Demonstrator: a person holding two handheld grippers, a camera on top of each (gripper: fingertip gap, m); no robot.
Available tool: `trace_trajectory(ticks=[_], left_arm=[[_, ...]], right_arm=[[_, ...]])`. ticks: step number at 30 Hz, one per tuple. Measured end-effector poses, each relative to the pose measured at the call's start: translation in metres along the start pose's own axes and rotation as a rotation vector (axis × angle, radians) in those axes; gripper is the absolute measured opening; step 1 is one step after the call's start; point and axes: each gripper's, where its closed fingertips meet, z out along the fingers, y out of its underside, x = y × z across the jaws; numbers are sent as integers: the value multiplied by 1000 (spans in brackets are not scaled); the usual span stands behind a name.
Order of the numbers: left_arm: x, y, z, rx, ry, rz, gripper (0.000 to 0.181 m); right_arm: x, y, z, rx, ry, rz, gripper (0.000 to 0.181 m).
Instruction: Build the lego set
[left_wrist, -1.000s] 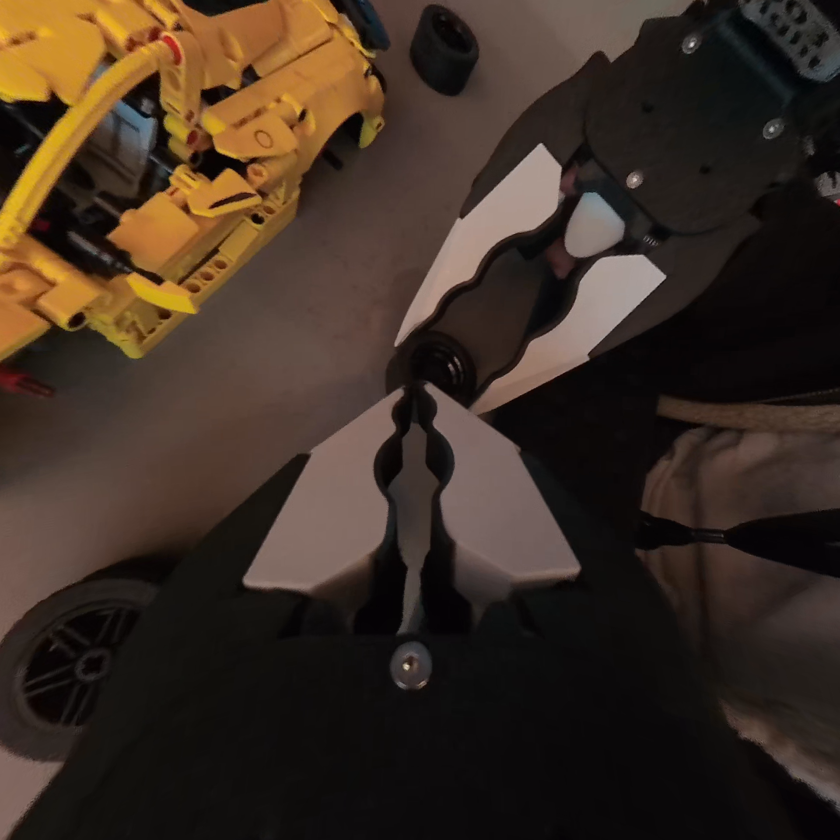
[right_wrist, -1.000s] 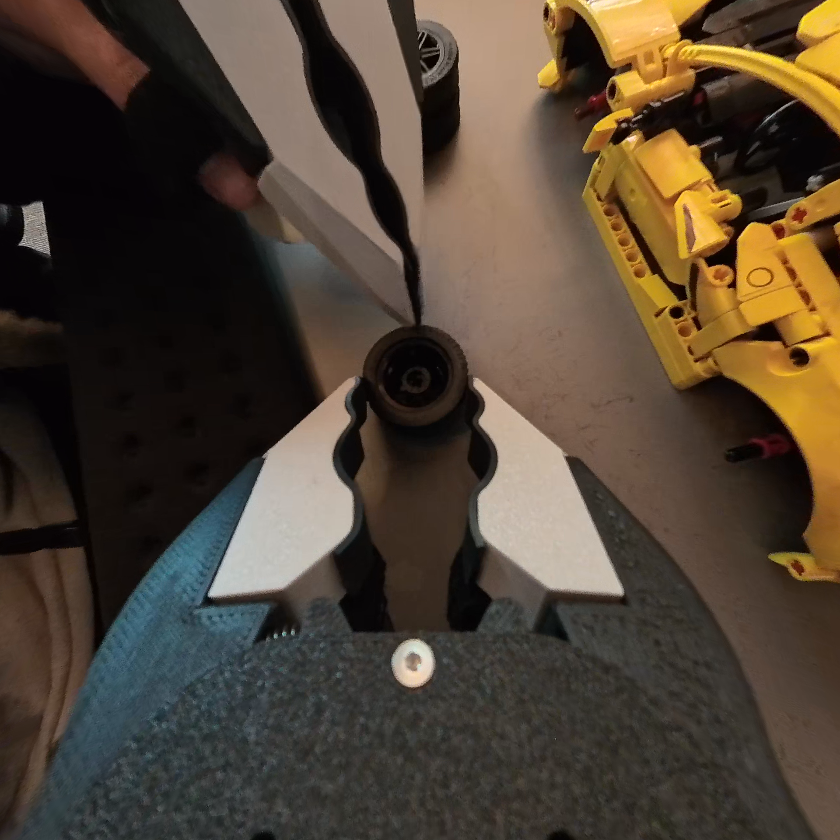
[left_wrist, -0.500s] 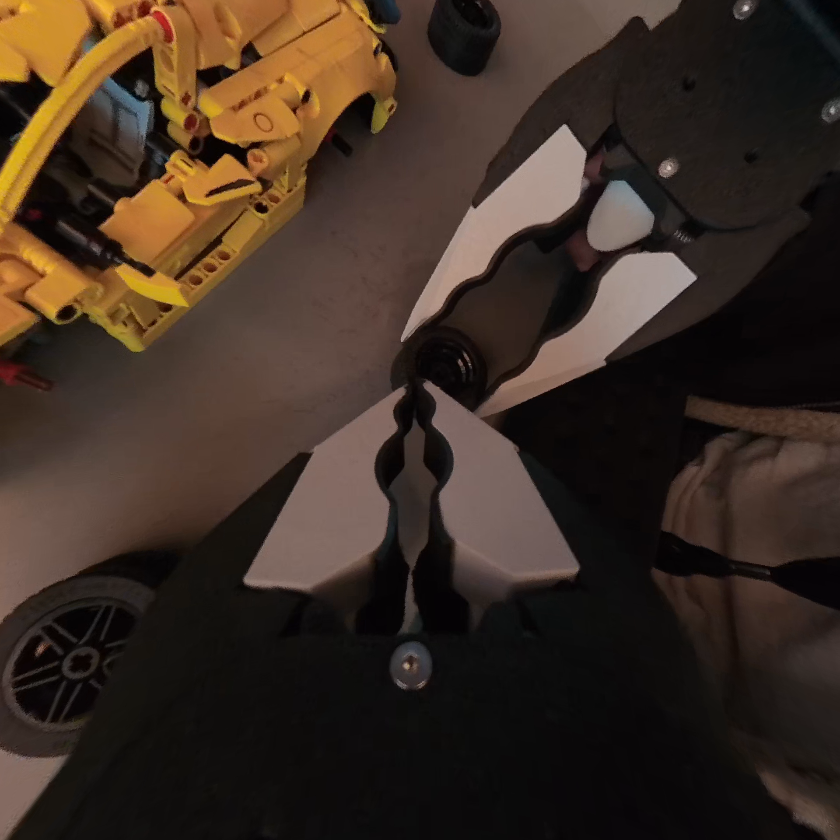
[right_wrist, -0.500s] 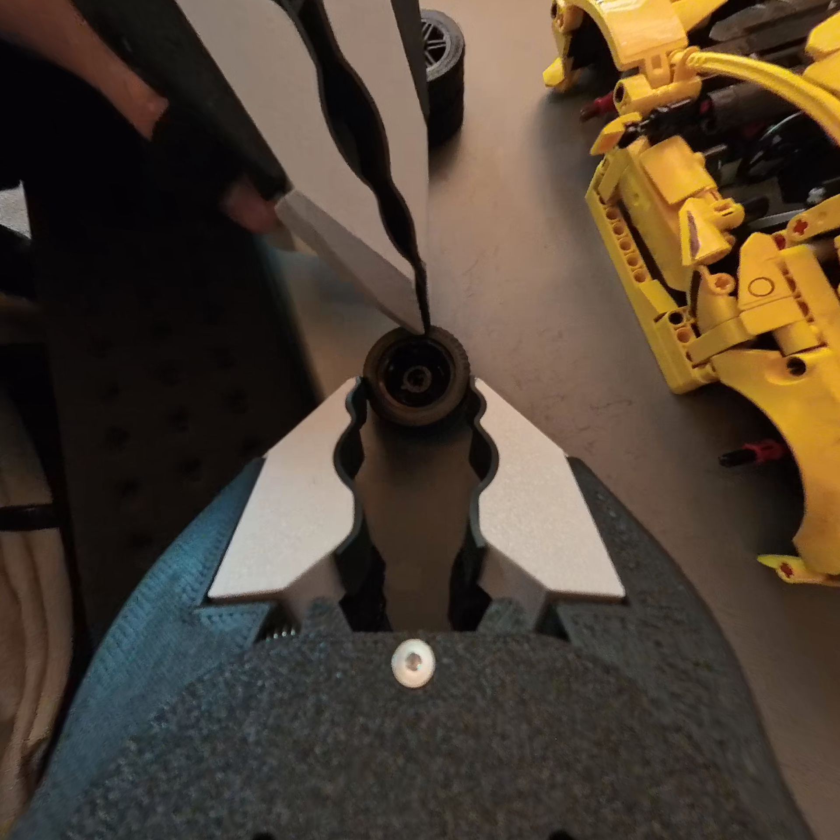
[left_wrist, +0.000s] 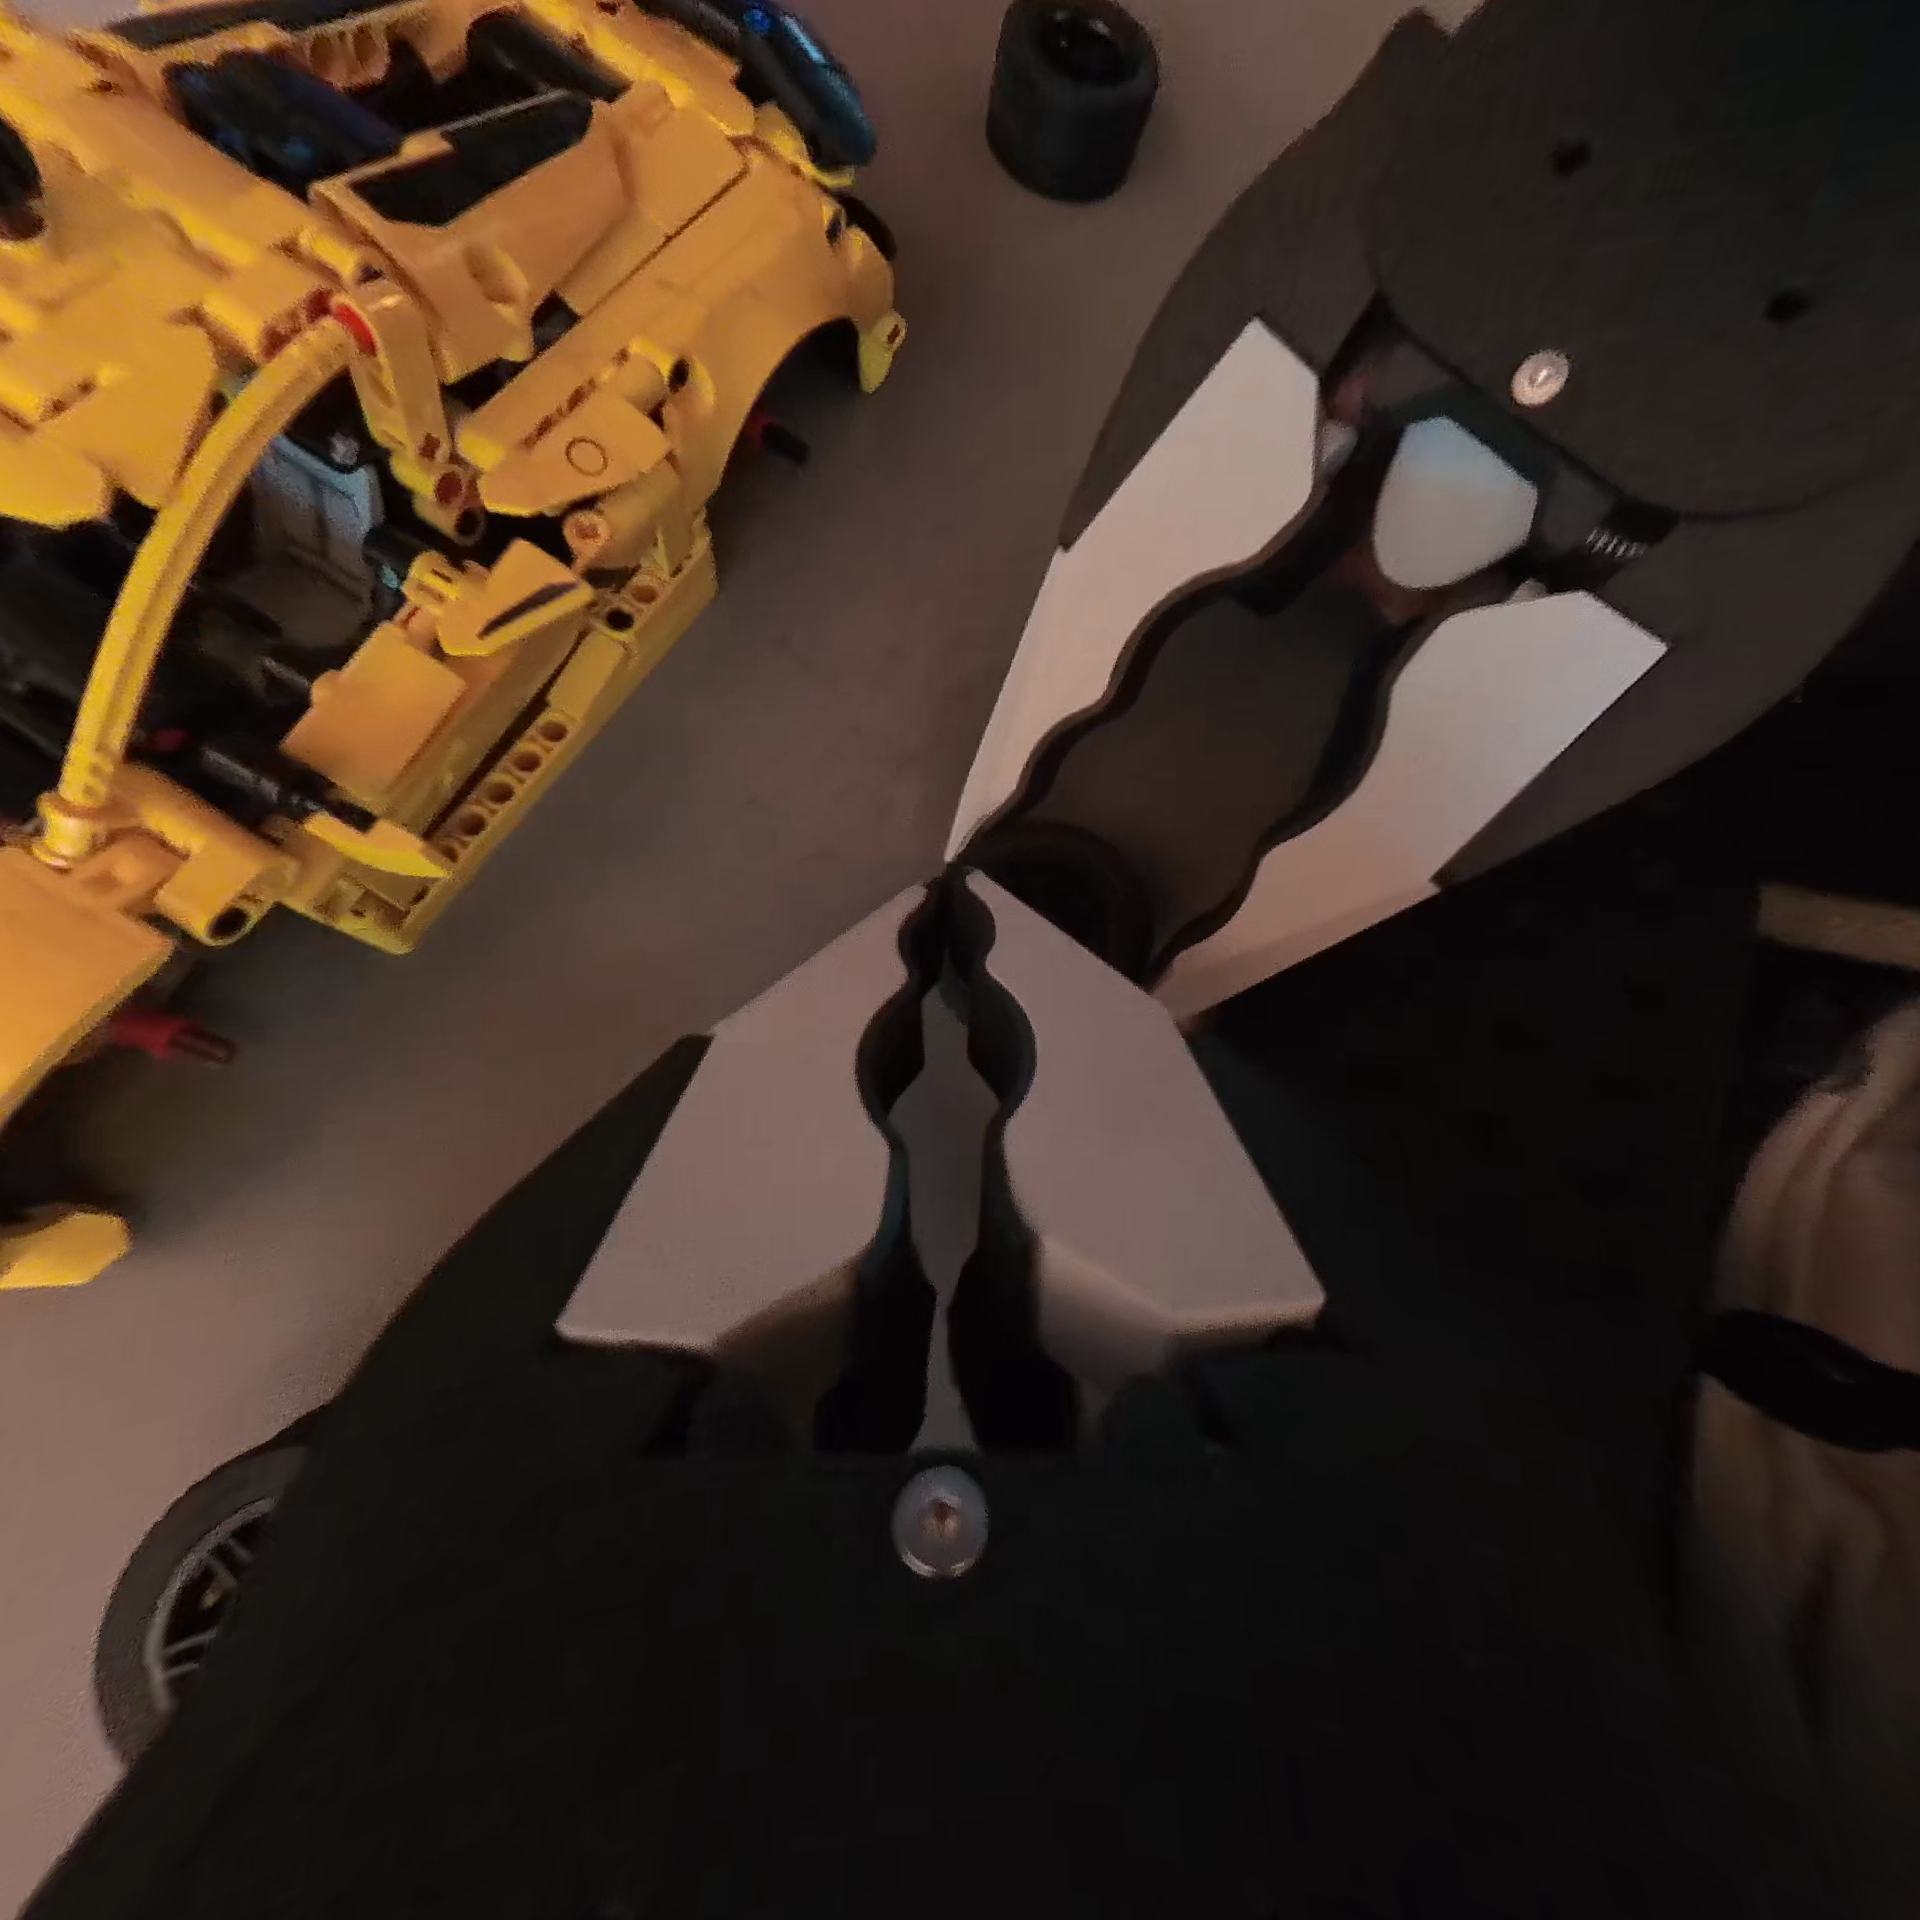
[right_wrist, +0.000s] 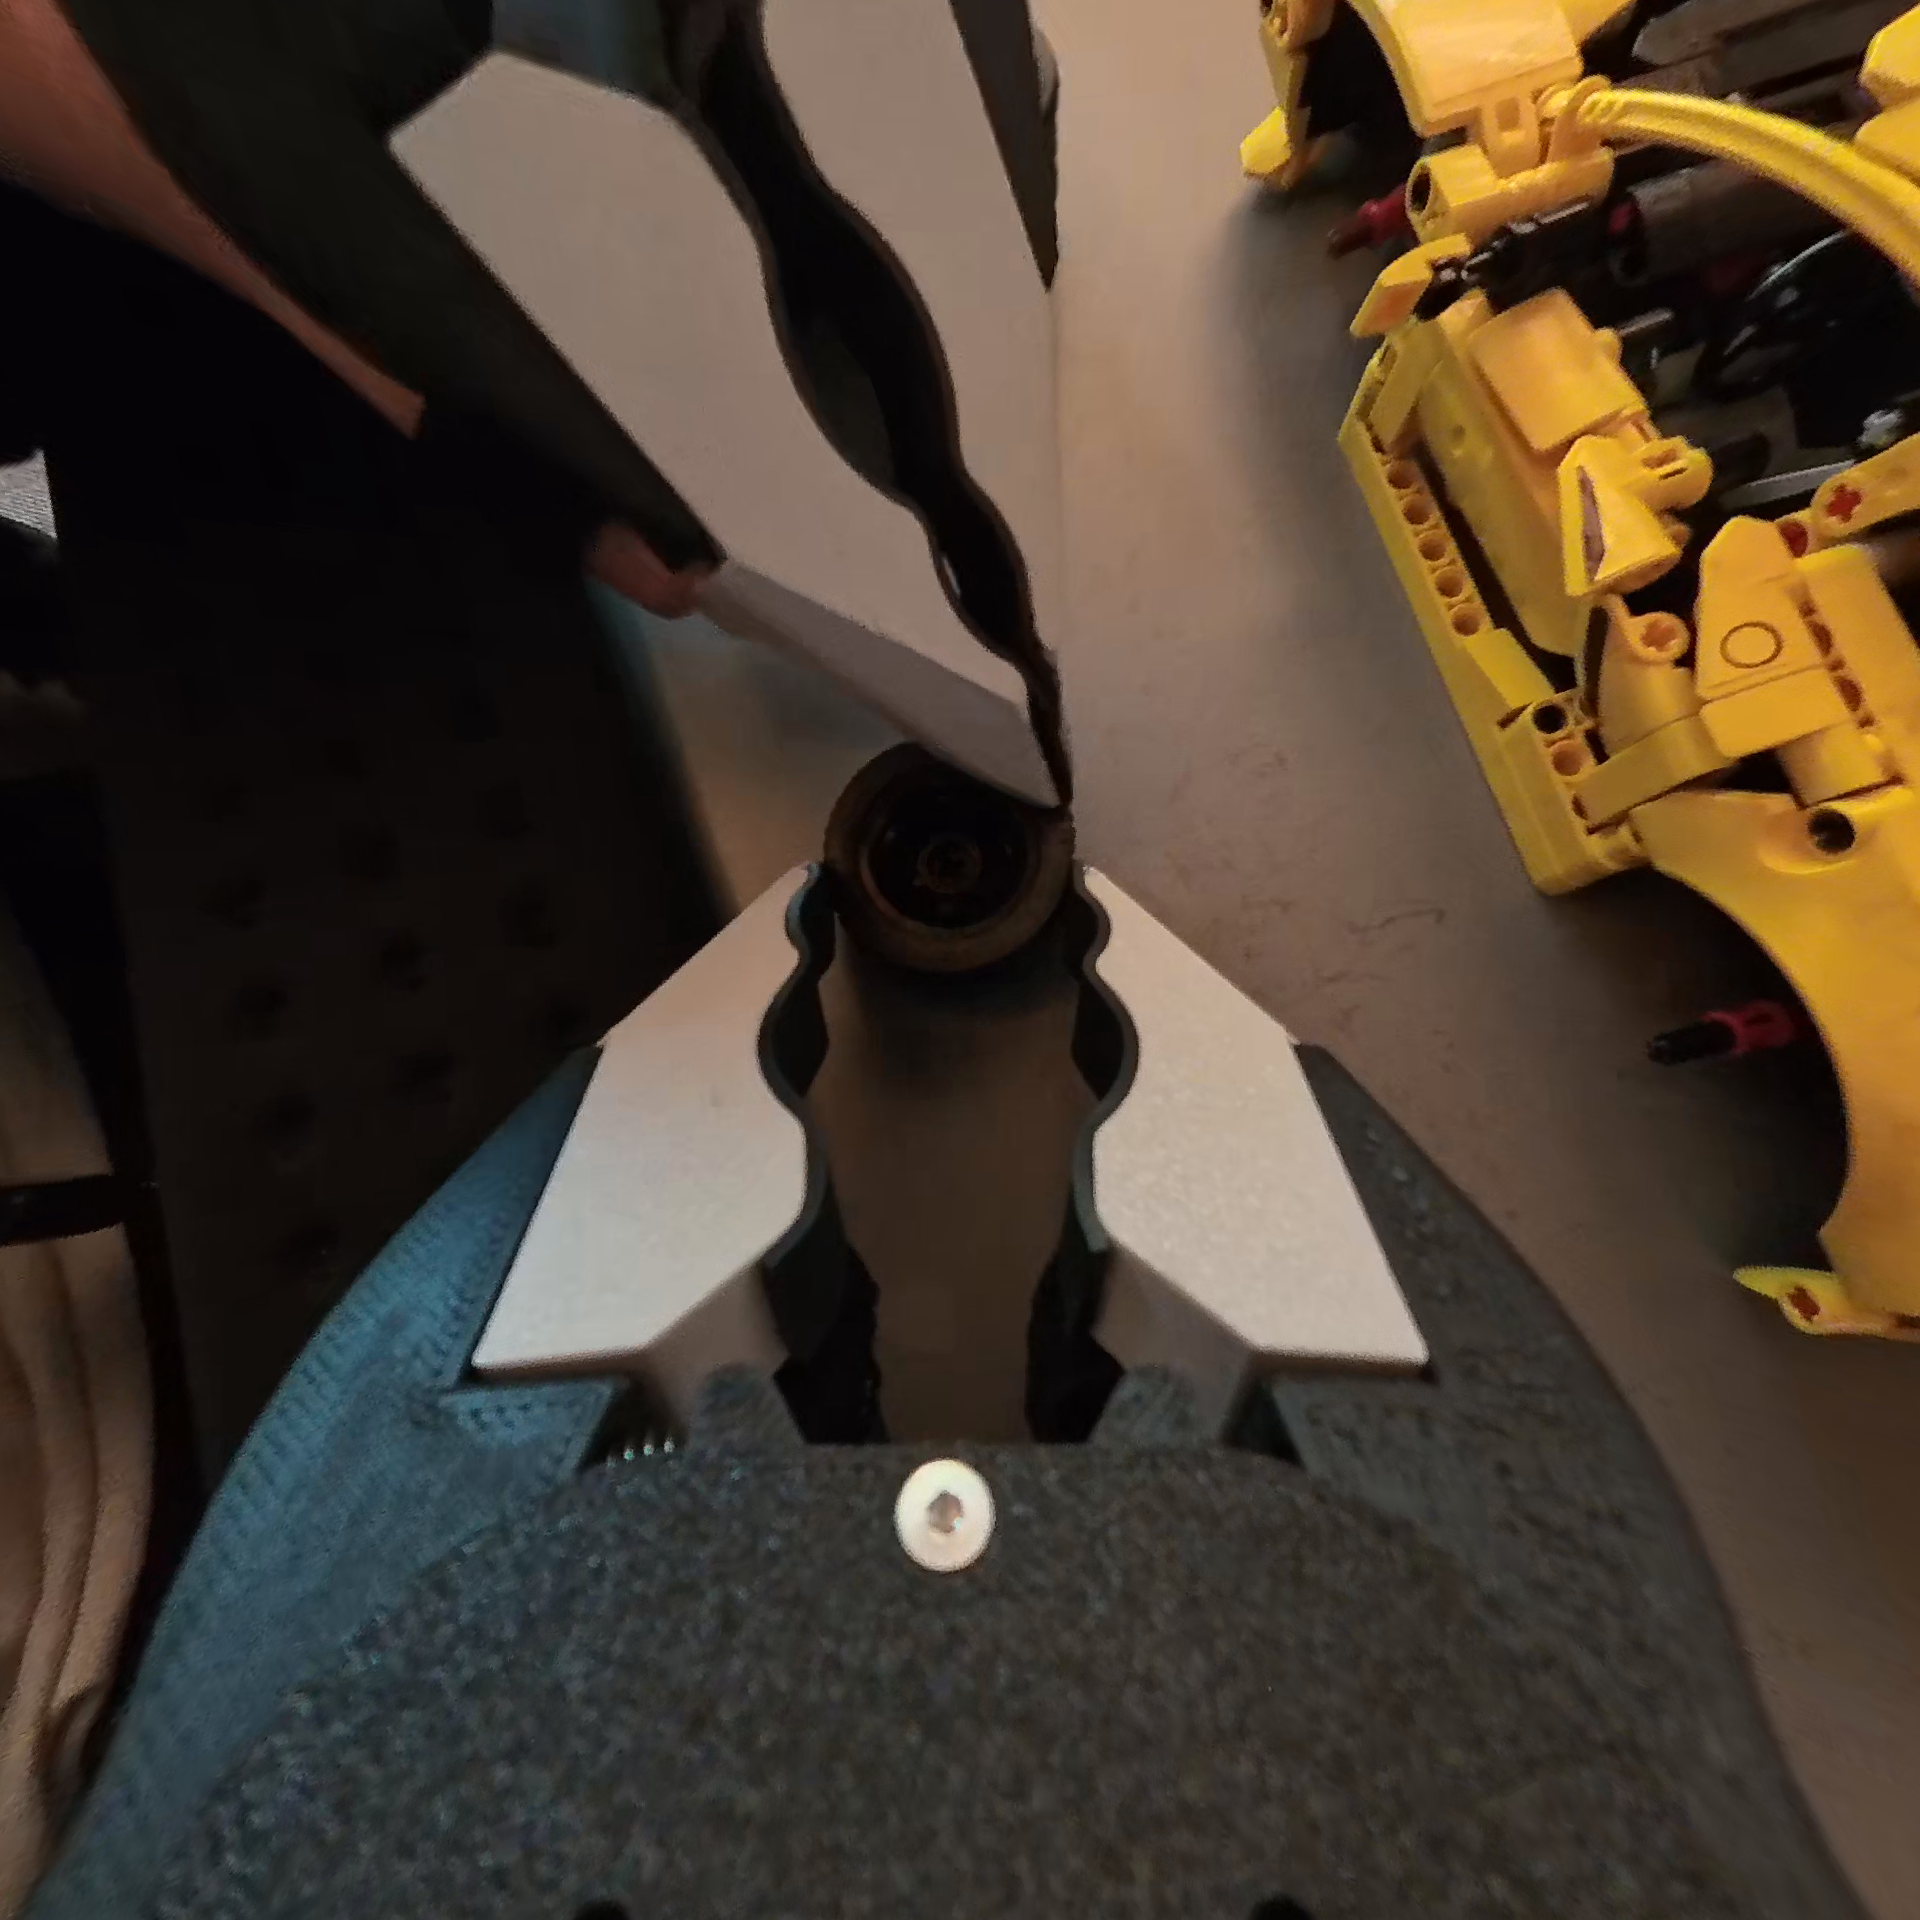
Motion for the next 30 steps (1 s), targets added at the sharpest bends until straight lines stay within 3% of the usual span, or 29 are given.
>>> trace_trajectory(ticks=[7, 12, 14, 18, 22, 26, 30], left_arm=[[-1, -2, -4, 20, 54, -53, 0], [-34, -34, -40, 360, -19, -105, 1], [-40, -39, -49, 457, -70, -82, 3], [-23, -48, -53, 516, -62, 48, 3], [-19, -46, -48, 495, -62, 76, 3], [-19, -49, -51, 521, -49, 66, 4], [-30, -51, -58, 559, -83, 43, 5]], right_arm=[[0, 0, 0, 0, -5, 4, 45], [4, -6, -10, 54, 5, -8, 44], [20, -3, -24, 68, 75, -23, 44], [77, 25, -77, 77, 254, 36, 44], [110, 84, -124, 51, 332, 257, 44], [115, 131, -138, -74, 371, 327, 44], [116, 131, -137, -53, 367, 339, 45]])
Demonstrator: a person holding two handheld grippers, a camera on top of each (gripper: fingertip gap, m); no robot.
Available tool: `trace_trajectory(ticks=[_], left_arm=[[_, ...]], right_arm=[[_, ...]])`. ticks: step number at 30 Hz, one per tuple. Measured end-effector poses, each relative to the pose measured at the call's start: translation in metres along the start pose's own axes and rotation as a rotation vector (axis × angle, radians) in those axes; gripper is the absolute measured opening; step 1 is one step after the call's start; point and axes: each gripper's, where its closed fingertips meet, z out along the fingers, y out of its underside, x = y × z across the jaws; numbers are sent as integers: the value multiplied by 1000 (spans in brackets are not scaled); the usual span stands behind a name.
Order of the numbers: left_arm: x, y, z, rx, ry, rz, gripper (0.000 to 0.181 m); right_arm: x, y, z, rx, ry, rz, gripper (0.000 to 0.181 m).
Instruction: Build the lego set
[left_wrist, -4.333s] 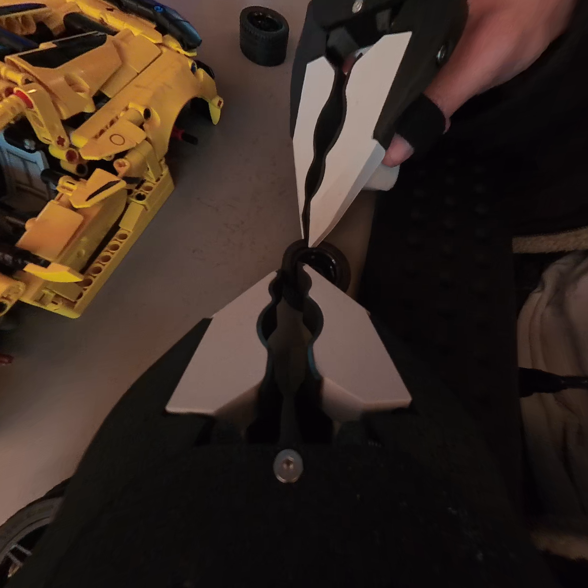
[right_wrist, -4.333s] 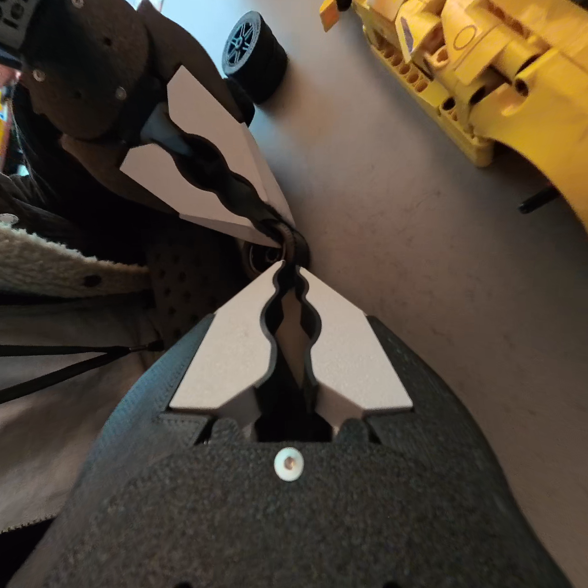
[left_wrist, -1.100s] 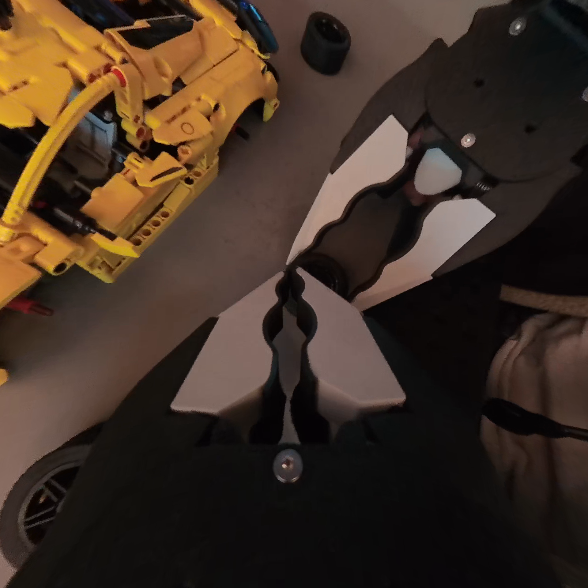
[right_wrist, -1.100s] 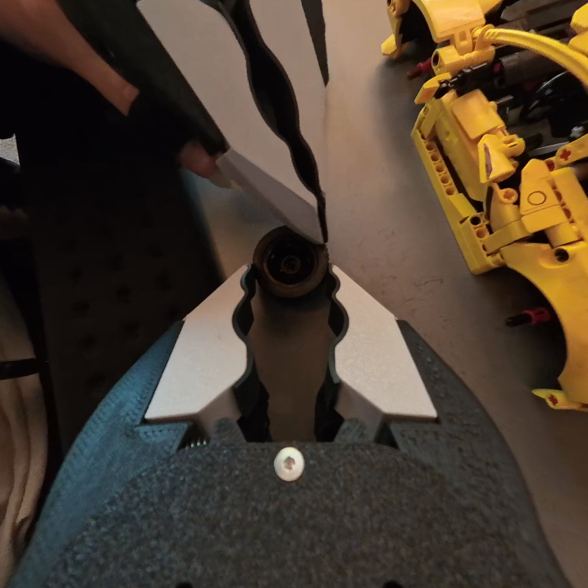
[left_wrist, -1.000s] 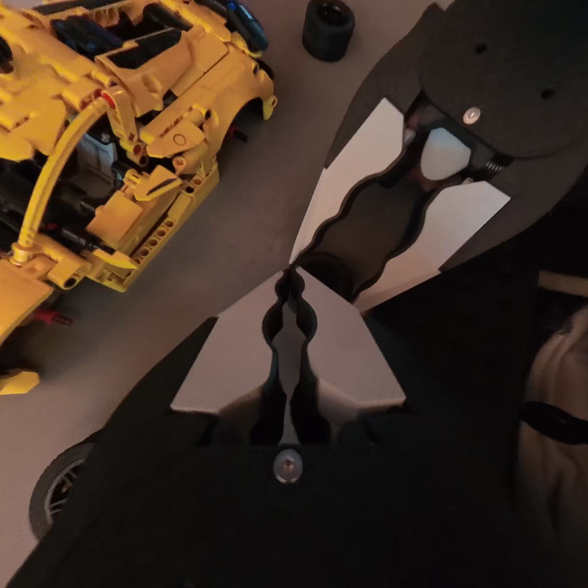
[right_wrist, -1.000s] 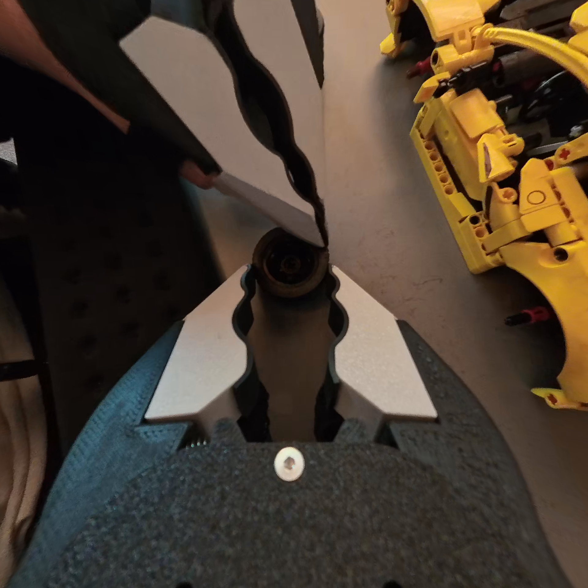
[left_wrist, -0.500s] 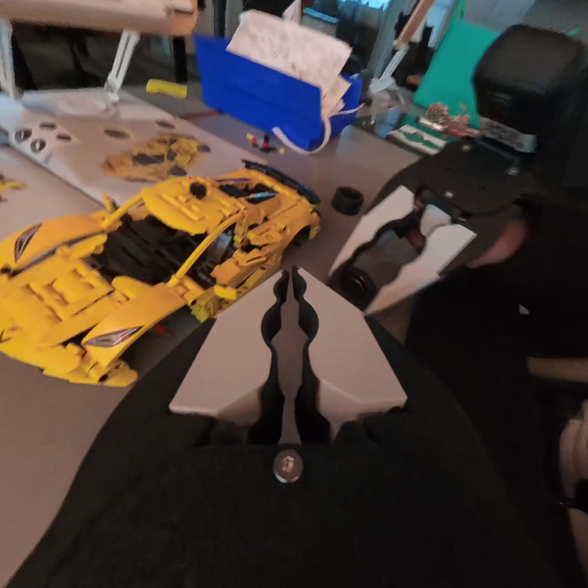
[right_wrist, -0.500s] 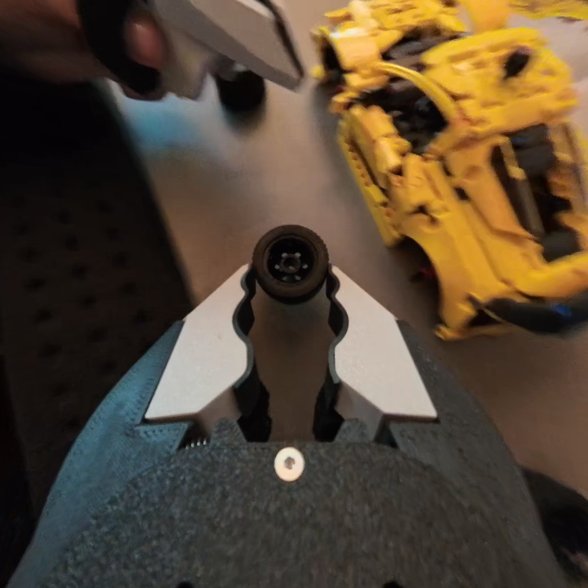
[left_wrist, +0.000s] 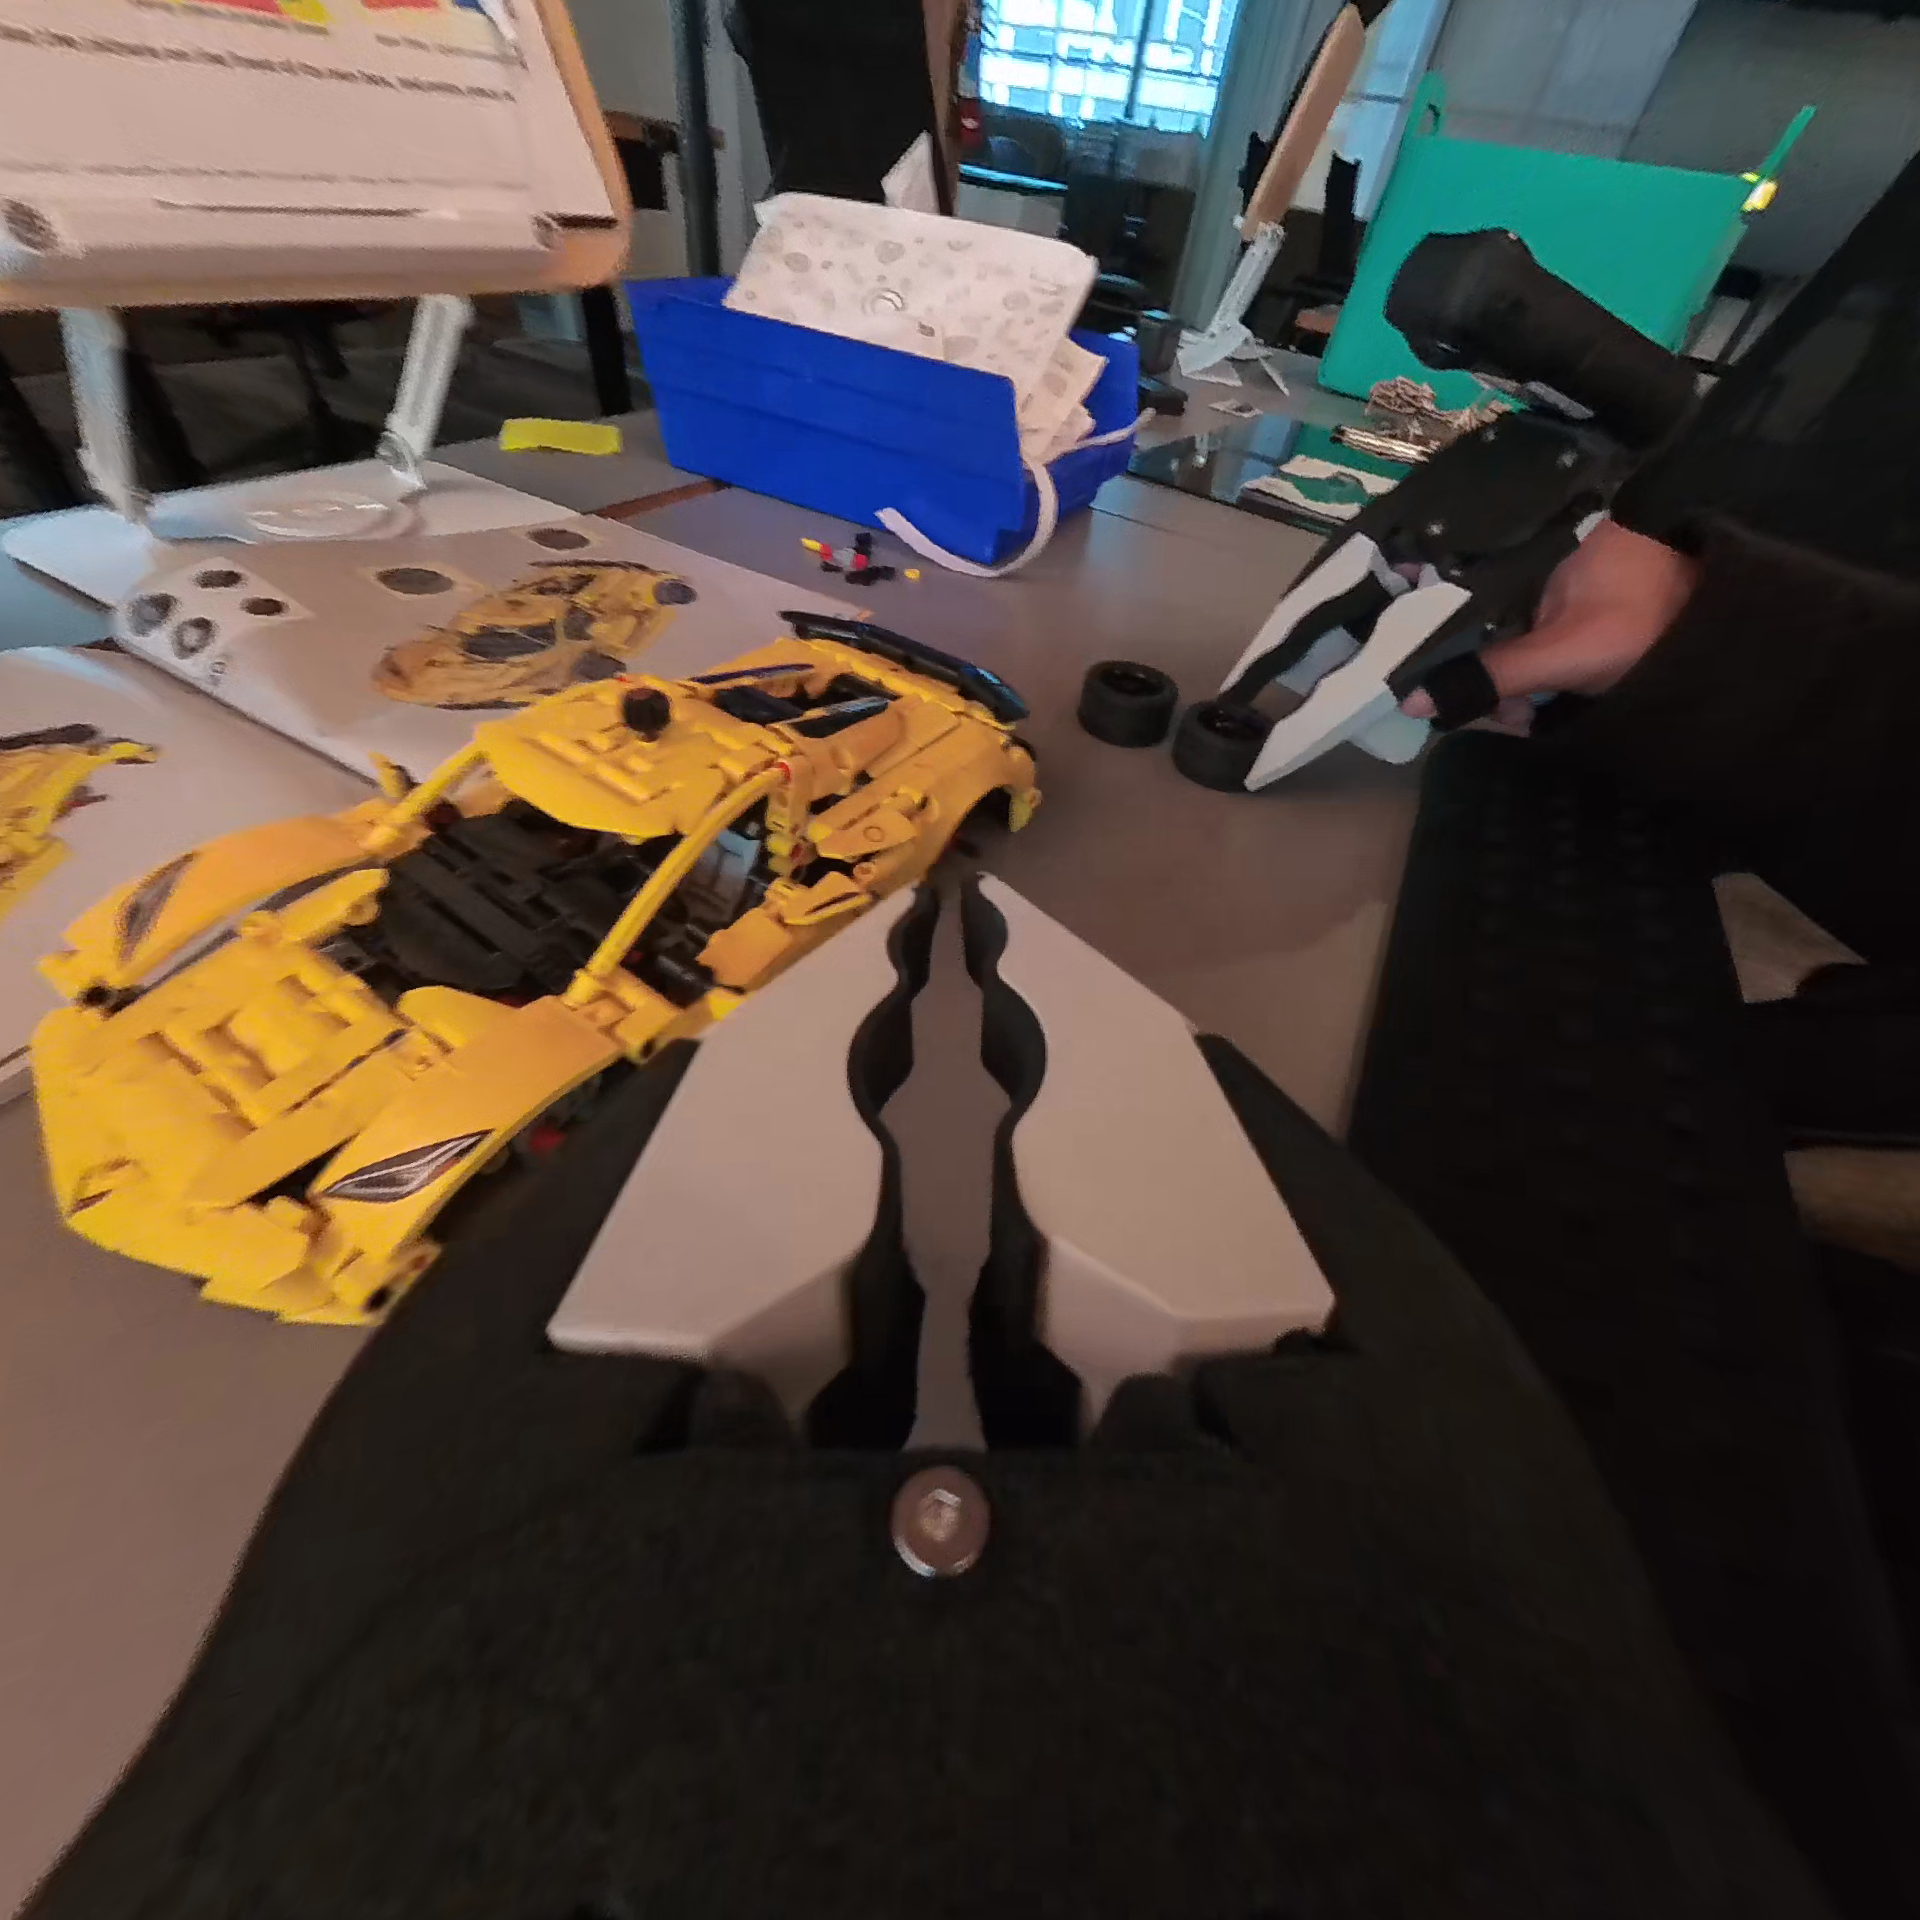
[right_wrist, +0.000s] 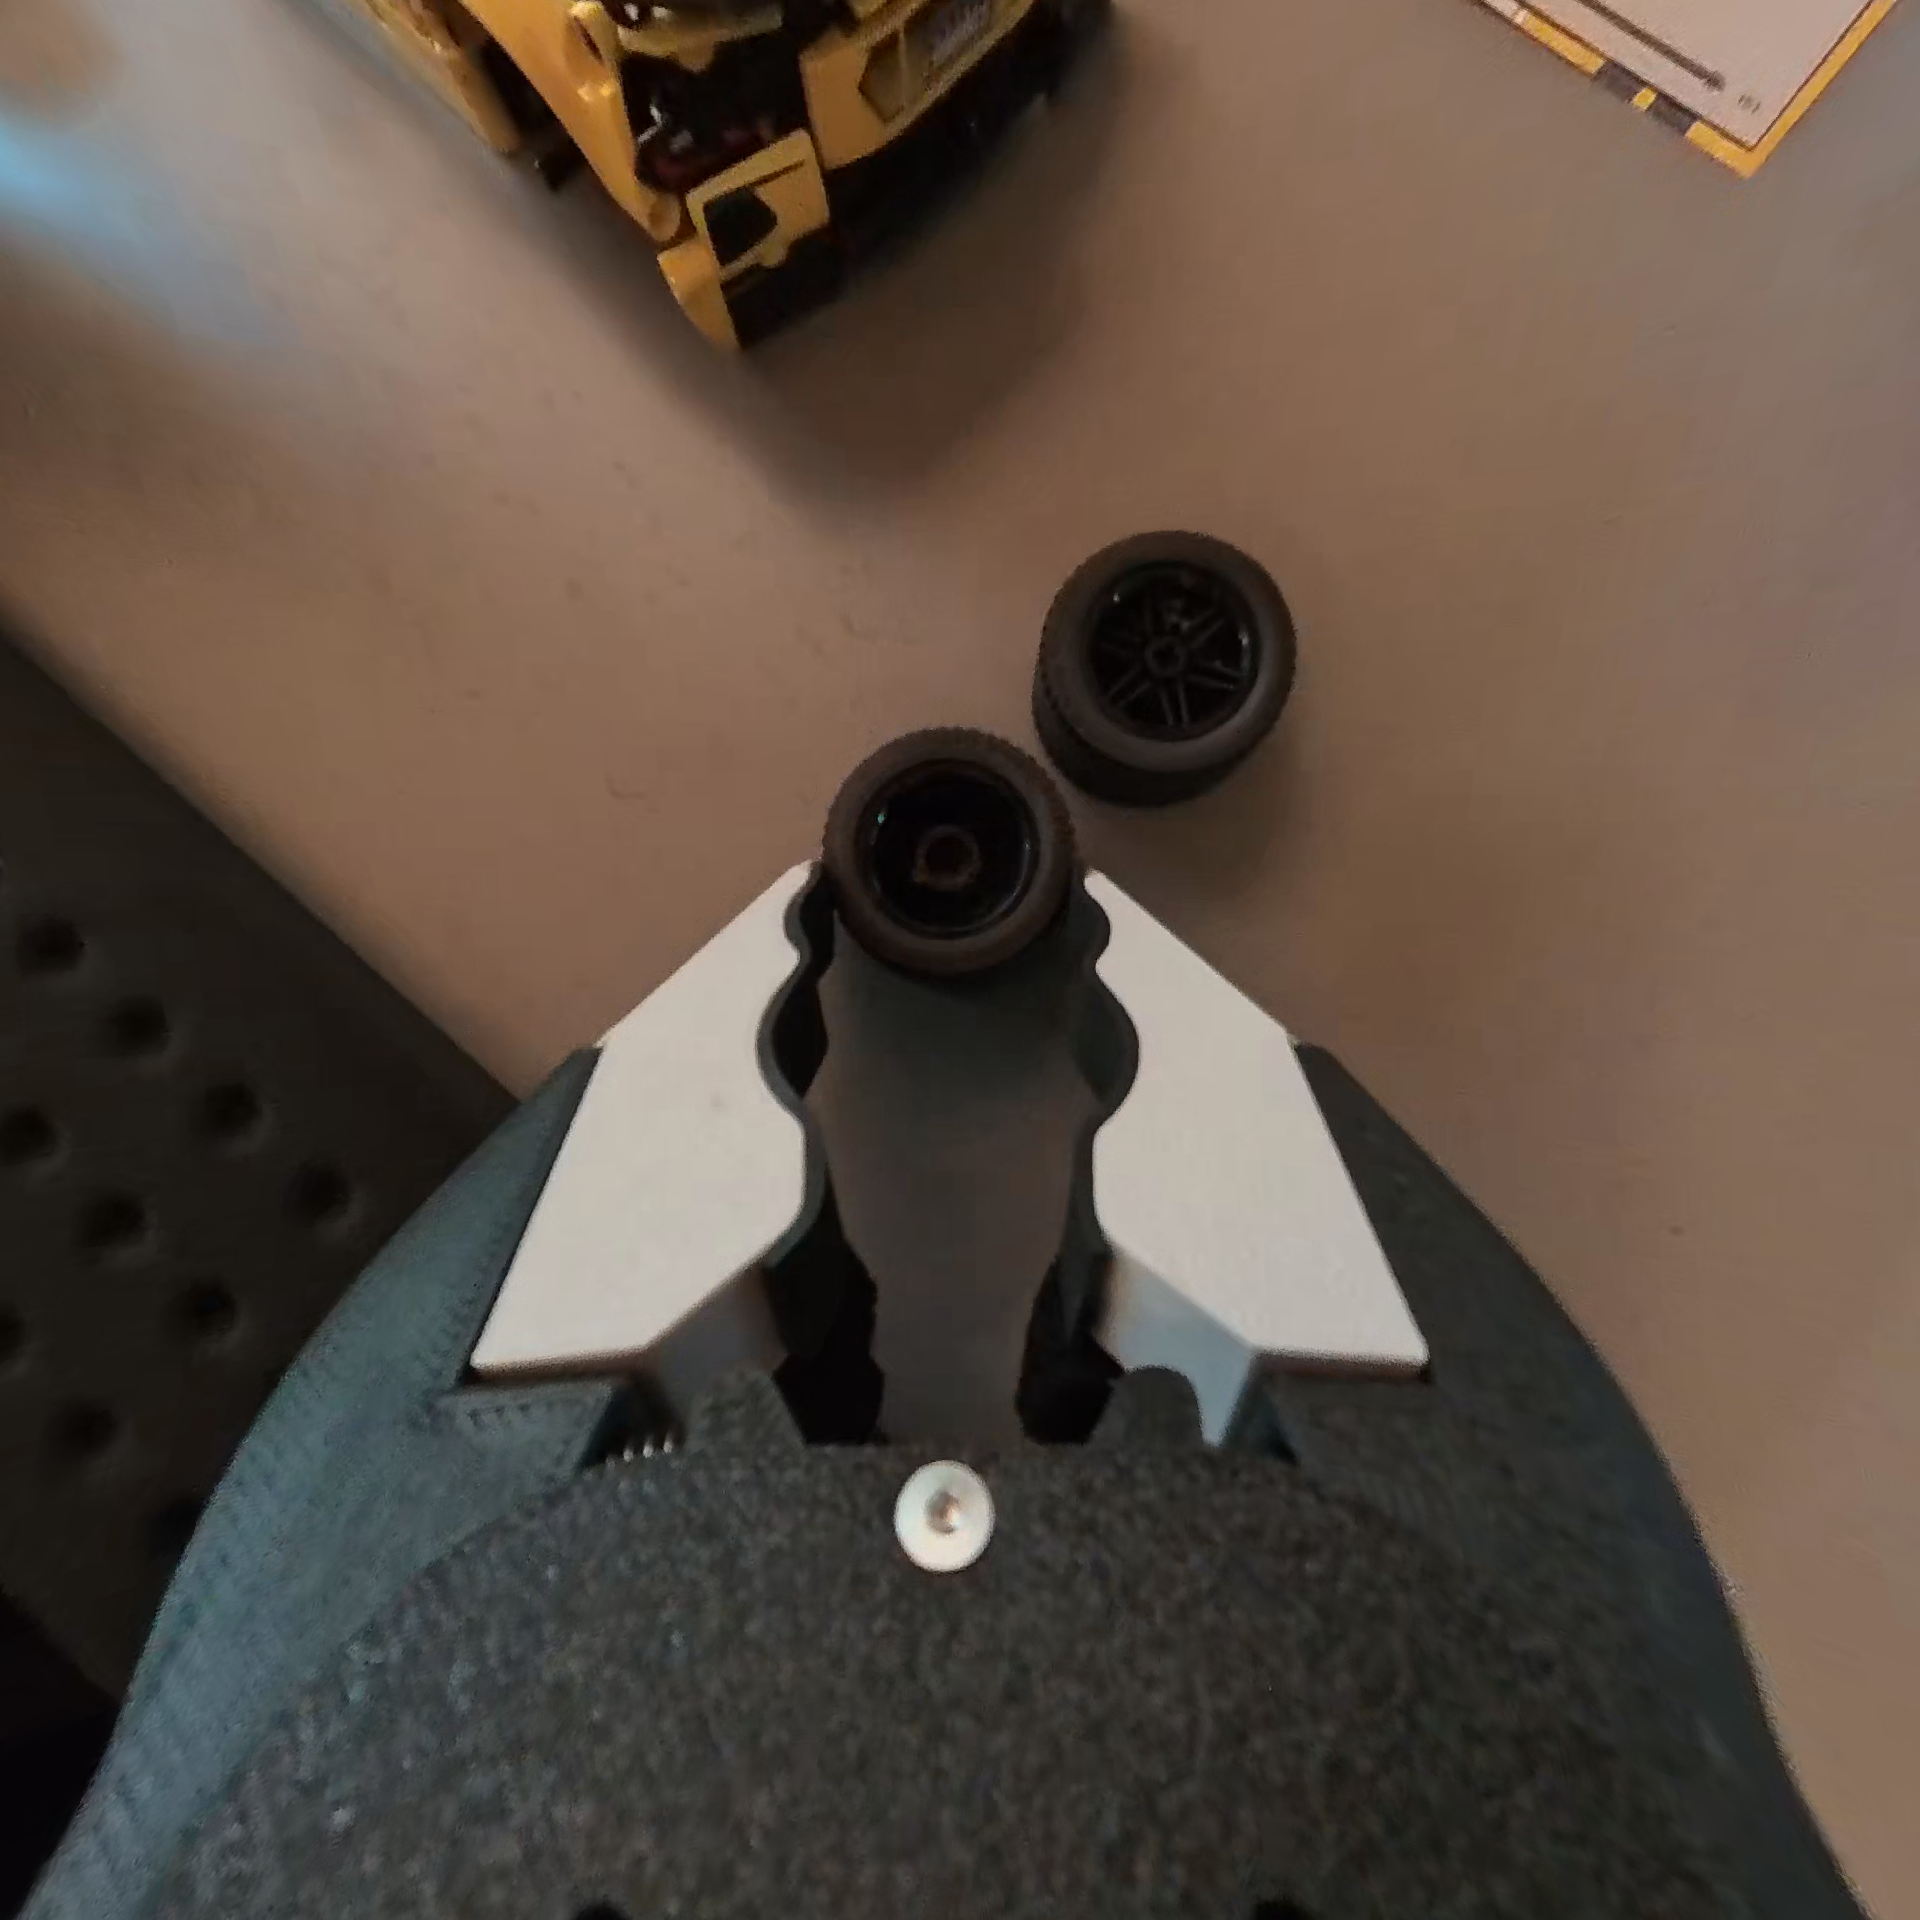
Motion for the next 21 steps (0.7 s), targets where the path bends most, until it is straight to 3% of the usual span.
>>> trace_trajectory(ticks=[4, 7, 10, 13, 15, 17, 19, 21], left_arm=[[-30, -8, -22, 13, -136, 75, 2], [-67, -20, -54, 102, -304, 60, 1], [-88, -21, -77, 139, -396, -26, 2], [-104, -25, -96, 176, -532, -7, 2], [-105, -23, -98, 171, -551, -2, 2], [-109, -18, -98, 143, -562, -18, 2], [-115, -14, -100, 128, -591, -20, 1], [-119, -7, -99, 116, -581, -74, 2]], right_arm=[[-3, -13, -9, 29, 47, -45, 45], [-18, -56, -30, 233, 66, -60, 44], [-53, -102, -34, 468, -17, -97, 53], [-73, -123, -10, 444, -19, -227, 66], [-69, -145, -5, 439, 73, -287, 38], [-59, -179, -15, 514, 181, -299, 29], [-54, -205, -22, 556, 181, -246, 33], [-57, -208, -17, 530, 75, -155, 49]])
